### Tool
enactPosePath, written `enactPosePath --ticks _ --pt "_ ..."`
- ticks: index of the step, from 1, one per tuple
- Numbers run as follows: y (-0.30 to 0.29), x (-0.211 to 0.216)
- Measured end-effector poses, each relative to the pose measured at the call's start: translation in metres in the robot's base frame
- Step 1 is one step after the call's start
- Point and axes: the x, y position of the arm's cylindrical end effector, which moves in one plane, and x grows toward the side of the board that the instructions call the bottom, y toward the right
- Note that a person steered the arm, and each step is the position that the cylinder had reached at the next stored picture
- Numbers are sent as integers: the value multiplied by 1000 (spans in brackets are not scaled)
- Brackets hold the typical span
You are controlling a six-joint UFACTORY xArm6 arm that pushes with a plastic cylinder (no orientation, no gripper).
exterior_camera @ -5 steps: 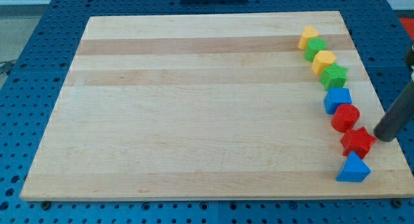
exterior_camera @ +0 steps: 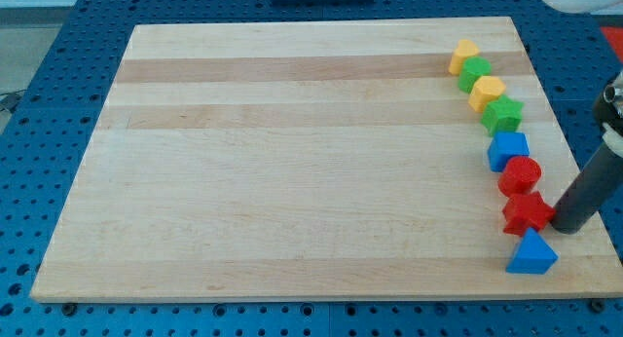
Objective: Adjust stars to form a vertical line with group of blocks
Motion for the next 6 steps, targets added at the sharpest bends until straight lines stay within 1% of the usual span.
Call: enactPosePath --ticks 1,2,3,4,5,6 --pt "2 0" --pt "11 -17" --pt "8 -39" --pt "8 -80" --pt "8 -91" --pt "9 -130"
